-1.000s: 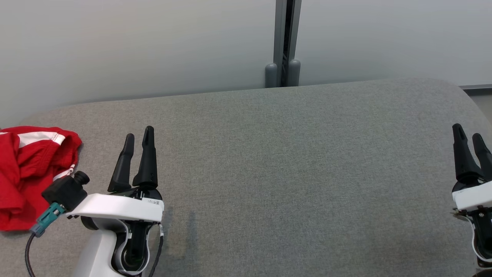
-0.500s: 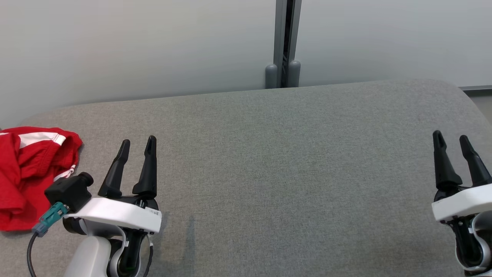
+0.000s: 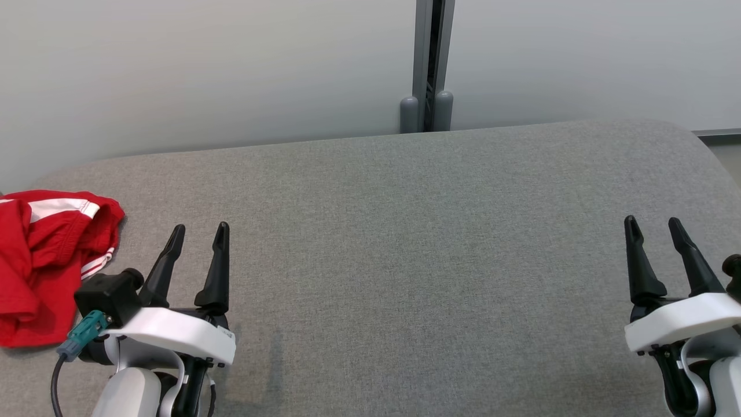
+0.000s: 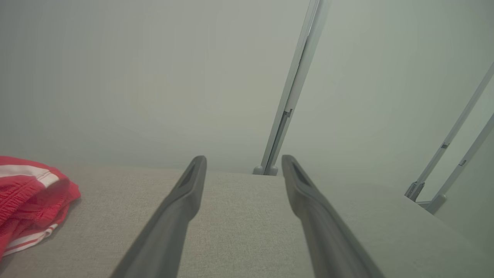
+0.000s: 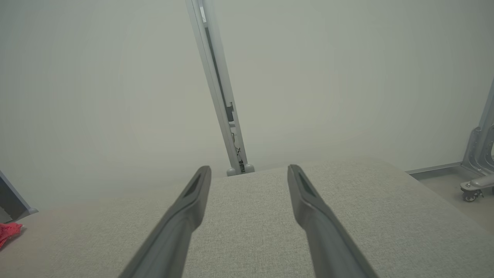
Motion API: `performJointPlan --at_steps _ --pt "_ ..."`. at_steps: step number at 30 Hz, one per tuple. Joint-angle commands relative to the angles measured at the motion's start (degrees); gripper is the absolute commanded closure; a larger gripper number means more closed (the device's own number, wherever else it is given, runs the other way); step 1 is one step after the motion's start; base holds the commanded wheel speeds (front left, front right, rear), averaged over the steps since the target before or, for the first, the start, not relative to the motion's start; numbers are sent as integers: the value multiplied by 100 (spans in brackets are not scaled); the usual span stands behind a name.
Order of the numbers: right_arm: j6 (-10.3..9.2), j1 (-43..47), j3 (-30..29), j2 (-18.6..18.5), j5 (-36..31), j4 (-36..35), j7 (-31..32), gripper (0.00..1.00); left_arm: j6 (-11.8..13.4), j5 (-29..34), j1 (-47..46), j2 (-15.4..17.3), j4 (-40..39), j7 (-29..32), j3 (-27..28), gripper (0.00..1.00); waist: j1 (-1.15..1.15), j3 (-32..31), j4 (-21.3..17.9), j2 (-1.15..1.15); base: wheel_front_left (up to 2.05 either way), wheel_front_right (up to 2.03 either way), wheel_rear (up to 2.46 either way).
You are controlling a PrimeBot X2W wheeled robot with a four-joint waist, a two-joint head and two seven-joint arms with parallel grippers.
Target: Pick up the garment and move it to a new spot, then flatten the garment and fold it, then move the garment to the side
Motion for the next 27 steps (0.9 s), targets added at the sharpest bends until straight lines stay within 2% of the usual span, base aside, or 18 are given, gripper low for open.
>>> performJointPlan --at_steps 1,27 --pt "8 -19 14 -34 -120 -45 -68 0 31 121 7 41 -47 22 39 0 0 -1 0 0 0 0 0" --pt "8 297 213 233 -922 85 -354 0 196 1165 280 -16 71 160 210 0 0 -46 10 0 0 0 0"
